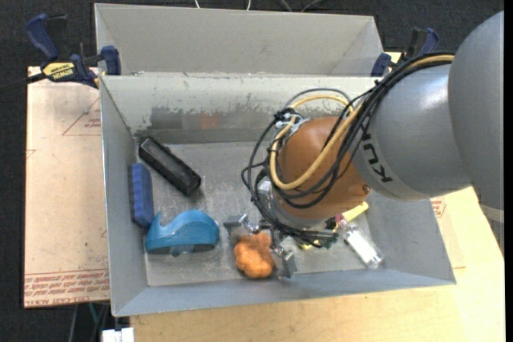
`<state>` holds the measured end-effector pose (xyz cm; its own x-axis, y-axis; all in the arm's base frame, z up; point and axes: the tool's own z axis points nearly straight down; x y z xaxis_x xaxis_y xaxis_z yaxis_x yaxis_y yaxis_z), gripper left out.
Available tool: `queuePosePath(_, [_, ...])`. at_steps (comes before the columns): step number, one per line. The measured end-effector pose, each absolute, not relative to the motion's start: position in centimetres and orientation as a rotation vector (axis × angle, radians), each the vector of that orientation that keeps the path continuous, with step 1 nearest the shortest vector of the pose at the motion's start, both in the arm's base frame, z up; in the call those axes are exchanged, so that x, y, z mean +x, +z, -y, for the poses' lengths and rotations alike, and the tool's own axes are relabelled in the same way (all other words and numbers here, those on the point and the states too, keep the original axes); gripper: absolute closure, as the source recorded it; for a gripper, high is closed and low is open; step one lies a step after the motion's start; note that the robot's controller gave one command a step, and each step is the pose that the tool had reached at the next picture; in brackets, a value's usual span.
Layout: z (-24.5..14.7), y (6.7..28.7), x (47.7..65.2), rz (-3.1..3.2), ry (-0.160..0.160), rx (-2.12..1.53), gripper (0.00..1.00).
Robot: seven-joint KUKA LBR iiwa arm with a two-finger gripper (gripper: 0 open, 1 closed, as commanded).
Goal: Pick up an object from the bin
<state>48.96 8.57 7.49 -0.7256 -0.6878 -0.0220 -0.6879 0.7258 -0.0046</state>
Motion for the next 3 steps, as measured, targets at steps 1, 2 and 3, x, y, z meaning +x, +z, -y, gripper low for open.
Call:
queuePosePath(1, [-8.6, 7.4, 49.0, -2.897, 0.006, -1.155, 1.00])
queuePosePath(2, [-8.5, 7.8, 49.0, -2.900, 0.006, -1.154, 1.00])
queuePosePath(3, [-8.5, 10.3, 48.7, -2.910, 0.009, -1.154, 1.00])
